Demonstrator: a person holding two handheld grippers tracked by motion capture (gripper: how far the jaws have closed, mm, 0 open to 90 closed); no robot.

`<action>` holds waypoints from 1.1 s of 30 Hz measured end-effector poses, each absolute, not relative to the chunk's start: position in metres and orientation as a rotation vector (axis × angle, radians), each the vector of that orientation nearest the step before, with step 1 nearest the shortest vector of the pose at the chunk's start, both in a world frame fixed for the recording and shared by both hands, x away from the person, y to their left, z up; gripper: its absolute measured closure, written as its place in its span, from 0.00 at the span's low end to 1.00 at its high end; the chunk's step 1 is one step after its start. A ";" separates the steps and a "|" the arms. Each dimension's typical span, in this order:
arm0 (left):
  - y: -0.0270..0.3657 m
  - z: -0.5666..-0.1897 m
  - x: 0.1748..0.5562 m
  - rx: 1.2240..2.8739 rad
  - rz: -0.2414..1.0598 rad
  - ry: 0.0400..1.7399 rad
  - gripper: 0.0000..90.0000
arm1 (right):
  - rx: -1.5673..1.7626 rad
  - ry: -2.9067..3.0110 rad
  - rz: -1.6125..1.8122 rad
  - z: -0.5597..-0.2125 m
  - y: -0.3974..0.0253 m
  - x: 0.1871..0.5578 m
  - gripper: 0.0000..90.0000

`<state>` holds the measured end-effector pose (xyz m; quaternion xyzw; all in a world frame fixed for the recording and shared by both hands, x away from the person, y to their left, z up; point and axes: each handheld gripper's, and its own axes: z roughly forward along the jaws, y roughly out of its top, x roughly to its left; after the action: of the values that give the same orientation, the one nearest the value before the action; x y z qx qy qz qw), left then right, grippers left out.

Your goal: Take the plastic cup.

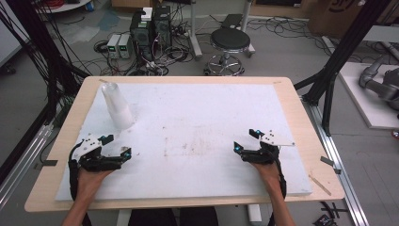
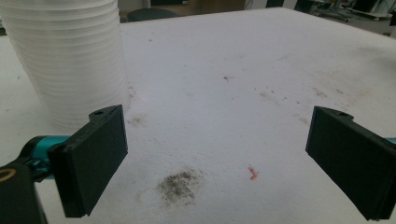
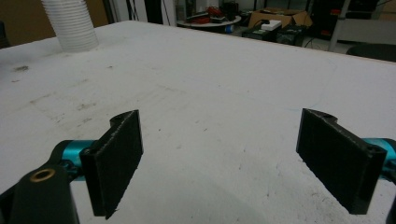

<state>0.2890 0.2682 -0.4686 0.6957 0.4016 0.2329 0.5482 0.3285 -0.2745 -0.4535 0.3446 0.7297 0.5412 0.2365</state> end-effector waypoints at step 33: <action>0.288 -0.450 0.292 1.600 0.529 0.908 0.06 | 0.938 2.005 1.487 -0.454 -0.275 0.329 0.16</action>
<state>0.2923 0.2878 -0.4500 0.6833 0.3878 0.2258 0.5759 0.3292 -0.2746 -0.4536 0.3419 0.7308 0.5420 0.2352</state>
